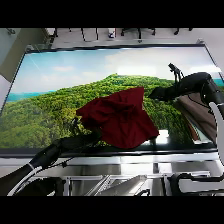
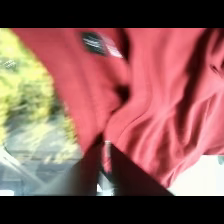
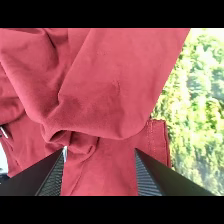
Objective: Fold the shirts.
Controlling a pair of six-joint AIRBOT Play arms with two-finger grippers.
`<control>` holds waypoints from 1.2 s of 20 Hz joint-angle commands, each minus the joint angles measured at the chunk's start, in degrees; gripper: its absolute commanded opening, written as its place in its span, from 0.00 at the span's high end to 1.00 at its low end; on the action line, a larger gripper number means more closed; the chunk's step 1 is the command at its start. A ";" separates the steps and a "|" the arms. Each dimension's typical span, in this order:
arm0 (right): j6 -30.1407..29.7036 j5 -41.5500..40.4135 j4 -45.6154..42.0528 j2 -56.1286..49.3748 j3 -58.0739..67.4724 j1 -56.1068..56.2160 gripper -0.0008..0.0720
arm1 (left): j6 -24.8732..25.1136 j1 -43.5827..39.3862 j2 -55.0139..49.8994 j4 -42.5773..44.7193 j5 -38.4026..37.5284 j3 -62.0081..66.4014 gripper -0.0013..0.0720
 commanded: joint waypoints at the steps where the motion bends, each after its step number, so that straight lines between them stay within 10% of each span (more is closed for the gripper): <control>1: 0.00 0.74 0.07 0.04 0.07 0.04 0.32 | 0.39 0.68 7.91 -1.84 1.68 -4.50 0.14; 2: 0.00 1.11 0.44 0.04 0.07 0.07 0.32 | 0.35 -2.08 9.60 -1.88 -1.20 -5.07 0.05; 5: 0.00 1.46 0.61 0.04 0.07 0.09 0.32 | -4.42 -10.12 9.51 -1.90 -11.98 -6.71 0.35; 15: -0.02 1.25 0.57 0.04 0.07 0.11 0.32 | -6.71 -13.77 -14.45 -1.40 -10.78 6.95 0.36; 16: 0.00 1.27 0.42 0.04 0.07 0.09 0.32 | -6.58 -12.96 -15.30 -1.36 -10.64 8.15 0.42; 17: -0.04 1.25 0.37 0.04 0.07 0.09 0.32 | -5.49 -12.07 -15.54 -1.33 -10.60 8.83 0.85; 18: -0.04 1.25 0.26 0.04 0.07 0.00 0.32 | -2.93 -10.64 -15.43 -1.36 -9.81 9.44 0.97; 24: 0.02 -2.73 -0.24 0.04 0.07 -4.00 0.32 | 3.96 14.97 -2.54 13.99 16.61 8.11 0.97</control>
